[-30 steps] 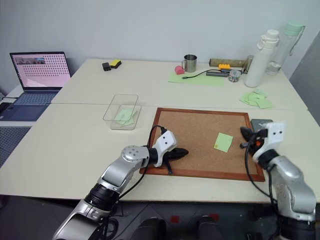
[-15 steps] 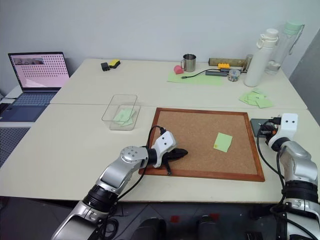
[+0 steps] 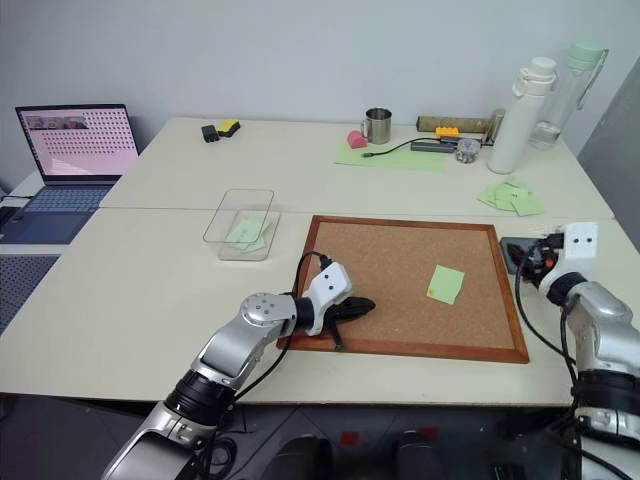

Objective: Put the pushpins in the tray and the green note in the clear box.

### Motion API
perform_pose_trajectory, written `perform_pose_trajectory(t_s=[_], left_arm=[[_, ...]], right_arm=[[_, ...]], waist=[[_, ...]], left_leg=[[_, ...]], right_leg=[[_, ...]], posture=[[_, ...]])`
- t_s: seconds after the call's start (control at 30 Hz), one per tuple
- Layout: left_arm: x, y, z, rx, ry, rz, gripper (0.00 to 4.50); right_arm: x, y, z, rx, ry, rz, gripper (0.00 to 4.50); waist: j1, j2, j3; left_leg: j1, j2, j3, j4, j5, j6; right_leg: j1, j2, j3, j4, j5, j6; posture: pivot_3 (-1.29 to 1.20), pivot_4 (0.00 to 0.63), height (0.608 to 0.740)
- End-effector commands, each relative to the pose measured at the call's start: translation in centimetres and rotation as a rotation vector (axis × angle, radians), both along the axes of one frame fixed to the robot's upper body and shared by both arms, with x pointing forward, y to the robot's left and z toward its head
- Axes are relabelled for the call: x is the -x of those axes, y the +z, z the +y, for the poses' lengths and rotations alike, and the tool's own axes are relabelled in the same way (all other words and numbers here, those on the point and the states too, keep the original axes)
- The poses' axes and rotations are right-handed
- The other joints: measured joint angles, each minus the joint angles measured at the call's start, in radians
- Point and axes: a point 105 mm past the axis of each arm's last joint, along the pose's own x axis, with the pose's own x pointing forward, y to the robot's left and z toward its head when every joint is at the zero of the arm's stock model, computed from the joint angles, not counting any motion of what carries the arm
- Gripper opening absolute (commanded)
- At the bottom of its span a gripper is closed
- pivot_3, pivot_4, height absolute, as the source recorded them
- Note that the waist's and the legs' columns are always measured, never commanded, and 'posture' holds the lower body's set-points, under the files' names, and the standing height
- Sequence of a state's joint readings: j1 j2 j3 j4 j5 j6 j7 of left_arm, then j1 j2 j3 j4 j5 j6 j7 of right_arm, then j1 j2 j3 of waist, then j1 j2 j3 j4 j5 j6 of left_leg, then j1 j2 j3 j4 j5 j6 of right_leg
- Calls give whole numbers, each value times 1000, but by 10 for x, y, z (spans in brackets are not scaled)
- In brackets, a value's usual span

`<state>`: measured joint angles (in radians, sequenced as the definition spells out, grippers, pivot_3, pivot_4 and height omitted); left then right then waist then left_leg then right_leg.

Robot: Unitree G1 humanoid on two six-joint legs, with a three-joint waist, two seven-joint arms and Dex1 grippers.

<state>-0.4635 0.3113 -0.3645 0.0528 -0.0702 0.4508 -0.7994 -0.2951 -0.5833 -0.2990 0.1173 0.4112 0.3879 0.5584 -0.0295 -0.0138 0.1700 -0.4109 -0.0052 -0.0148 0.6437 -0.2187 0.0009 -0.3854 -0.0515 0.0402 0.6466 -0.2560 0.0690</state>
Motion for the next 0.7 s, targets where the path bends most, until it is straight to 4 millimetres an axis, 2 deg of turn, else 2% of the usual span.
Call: perform_pose_trajectory(t_s=[0.03,0.13,0.3,0.5,0.6,0.7], left_arm=[[5,-23,8,-58,17,82,0],[6,-24,7,-58,12,83,0],[5,-22,6,-57,9,81,0],[5,-21,7,-58,11,78,0],[6,-21,7,-57,14,79,0],[6,-22,8,-56,19,81,0]], right_arm=[[26,6,58,-1,245,-16,2993],[36,-9,79,30,289,27,2993],[35,-29,103,42,282,75,2993],[28,-45,106,80,253,132,2993],[25,-47,107,77,247,134,2492],[24,-46,106,76,244,129,1785]], waist=[[1,0,0],[0,0,0],[1,0,0],[2,0,0],[2,0,0],[2,0,0]], left_leg=[[0,0,0,0,0,0],[0,0,0,0,0,0],[0,0,0,0,0,0],[-1,-1,0,0,0,0],[-1,-1,0,0,0,0],[0,0,0,0,0,0]], right_leg=[[0,0,0,0,0,0],[0,0,0,0,0,0],[-1,-1,0,0,-1,1],[-1,-1,0,-1,0,0],[-1,-1,0,0,0,0],[-1,-1,0,0,0,0]], posture=[[0,150,740],[0,150,740],[0,150,740],[0,150,740],[0,150,740],[0,150,740]])
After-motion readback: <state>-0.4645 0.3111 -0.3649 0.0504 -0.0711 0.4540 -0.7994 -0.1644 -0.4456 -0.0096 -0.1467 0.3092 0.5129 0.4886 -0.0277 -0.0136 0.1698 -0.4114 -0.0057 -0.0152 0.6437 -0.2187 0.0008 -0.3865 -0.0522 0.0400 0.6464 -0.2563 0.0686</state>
